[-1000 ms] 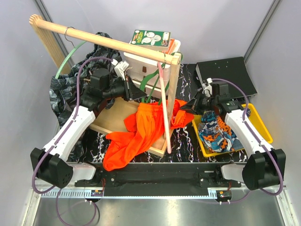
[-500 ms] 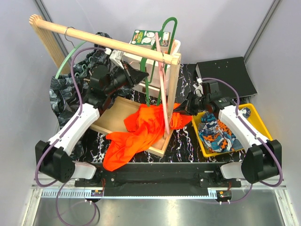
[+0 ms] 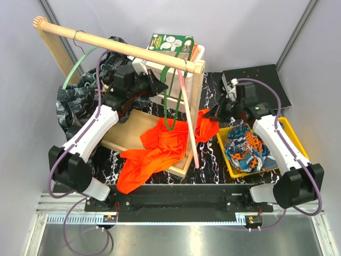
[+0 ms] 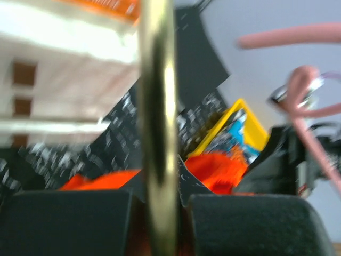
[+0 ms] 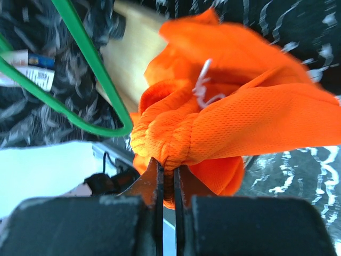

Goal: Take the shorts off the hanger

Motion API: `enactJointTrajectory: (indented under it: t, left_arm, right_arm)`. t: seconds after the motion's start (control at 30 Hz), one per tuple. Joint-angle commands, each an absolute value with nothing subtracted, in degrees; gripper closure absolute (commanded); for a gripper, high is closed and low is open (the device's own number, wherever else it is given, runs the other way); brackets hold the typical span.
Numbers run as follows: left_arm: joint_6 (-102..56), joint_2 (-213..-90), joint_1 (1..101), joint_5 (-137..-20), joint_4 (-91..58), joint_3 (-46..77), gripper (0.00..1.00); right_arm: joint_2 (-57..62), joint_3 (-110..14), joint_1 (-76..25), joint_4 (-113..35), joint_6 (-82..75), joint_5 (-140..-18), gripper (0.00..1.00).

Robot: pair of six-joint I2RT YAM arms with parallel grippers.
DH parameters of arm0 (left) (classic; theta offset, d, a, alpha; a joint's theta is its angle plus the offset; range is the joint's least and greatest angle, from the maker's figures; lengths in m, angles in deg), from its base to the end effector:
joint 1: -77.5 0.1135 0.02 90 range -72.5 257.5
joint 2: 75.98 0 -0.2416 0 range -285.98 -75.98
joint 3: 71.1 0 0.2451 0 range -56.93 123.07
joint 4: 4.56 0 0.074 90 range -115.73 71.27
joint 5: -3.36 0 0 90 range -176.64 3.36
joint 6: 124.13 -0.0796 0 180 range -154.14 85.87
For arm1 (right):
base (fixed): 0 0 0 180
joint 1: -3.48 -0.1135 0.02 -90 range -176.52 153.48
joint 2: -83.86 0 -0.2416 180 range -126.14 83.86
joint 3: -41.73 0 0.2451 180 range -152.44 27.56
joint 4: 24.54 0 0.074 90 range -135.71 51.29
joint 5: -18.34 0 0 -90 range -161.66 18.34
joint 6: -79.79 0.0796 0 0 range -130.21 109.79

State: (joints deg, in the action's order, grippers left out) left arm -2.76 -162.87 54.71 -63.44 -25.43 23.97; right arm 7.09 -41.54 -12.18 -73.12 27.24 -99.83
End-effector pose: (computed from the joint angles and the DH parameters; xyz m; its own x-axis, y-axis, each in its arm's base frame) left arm 0.3502 -0.1812 0.3573 -0.5427 -0.2910 -0.7879 0.5011 0.6407 -0.5817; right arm 0.2934 0.1213 0.2798 -0.8621 0.3150 -0.3968 -0.0644 0.7088 0.7025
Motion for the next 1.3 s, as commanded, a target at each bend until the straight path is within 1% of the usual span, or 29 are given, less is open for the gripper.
enactJointTrajectory:
  t: [0.0,0.07,0.1,0.2,0.23,0.27,0.33,0.4,0.5,0.53,0.6,0.63,0.67,0.7,0.8,0.87,0.93,1.0,1.17,1.27]
  left_arm:
    - [-9.8,-153.7,54.6,-69.0,-32.7,20.4,1.0]
    - [-12.2,-149.9,54.6,-70.0,-34.5,18.2,1.0]
    - [-12.9,-148.6,54.7,-70.4,-36.1,16.5,1.0]
    - [-14.0,-143.2,54.7,-70.9,-37.2,11.4,1.0]
    - [-14.0,-140.6,54.6,-70.9,-37.3,10.1,1.0]
    - [-13.9,-139.3,54.7,-70.9,-37.3,8.8,1.0]
    - [-13.0,-135.8,54.6,-71.2,-37.5,5.0,1.0]
    - [-12.1,-133.2,54.6,-71.3,-38.2,2.5,1.0]
    - [-10.8,-130.3,54.6,-72.1,-40.1,0.7,1.0]
    - [-10.7,-129.7,54.6,-71.6,-40.3,-0.2,1.0]
    - [-10.2,-127.4,54.6,-71.8,-41.8,-0.9,1.0]
    - [-10.2,-126.7,54.6,-72.0,-42.5,-1.3,1.0]
    - [-10.4,-125.9,54.6,-72.3,-44.0,-1.4,1.0]
    - [-10.7,-124.3,54.6,-72.8,-44.8,-1.3,1.0]
    - [-11.3,-121.2,54.6,-74.3,-47.6,-1.1,1.0]
    - [-11.5,-119.2,54.6,-75.3,-49.0,-1.3,1.0]
    - [-11.6,-118.3,54.6,-76.0,-49.6,-1.1,1.0]
    - [-11.7,-117.7,54.6,-76.0,-50.5,-0.8,1.0]
    - [-11.1,-117.6,54.6,-75.9,-52.3,0.0,1.0]
    - [-10.4,-117.5,54.6,-75.7,-52.4,0.2,1.0]
  right_arm:
    - [10.9,-46.3,-5.6,-75.6,25.2,-97.1,1.0]
    - [11.8,-48.4,-1.8,-77.5,24.7,-98.3,1.0]
    - [12.6,-49.7,1.7,-78.7,24.4,-98.3,1.0]
    - [13.4,-57.3,5.2,-84.9,21.7,-94.4,1.0]
    - [13.2,-62.3,5.2,-86.9,20.1,-89.7,1.0]
    - [13.0,-64.6,5.2,-90.4,19.6,-87.3,1.0]
    - [12.8,-70.7,5.4,-92.8,18.4,-82.2,1.0]
    - [12.2,-74.6,5.5,-95.6,18.4,-80.0,1.0]
    - [9.6,-84.1,5.6,-98.0,18.3,-78.8,1.0]
    - [8.6,-90.4,5.6,-99.0,18.4,-78.6,1.0]
    - [4.9,-97.8,5.6,-102.5,18.3,-77.5,1.0]
    - [3.4,-106.1,5.6,-105.3,18.3,-76.8,1.0]
    - [0.2,-110.6,5.6,-107.0,18.2,-76.1,1.0]
    - [-1.4,-119.8,5.6,-108.4,18.2,-74.7,1.0]
    - [-5.2,-131.9,5.6,-110.8,18.2,-72.9,1.0]
    - [-3.4,-131.8,5.6,-106.7,18.1,-72.3,1.0]
    - [-1.1,-127.3,5.6,-100.4,17.4,-70.4,1.0]
    - [1.7,-124.9,5.6,-97.5,16.3,-67.0,1.0]
    - [2.0,-130.8,5.6,-94.3,10.6,-59.6,1.0]
    - [4.3,-130.3,5.6,-89.7,5.4,-54.5,1.0]
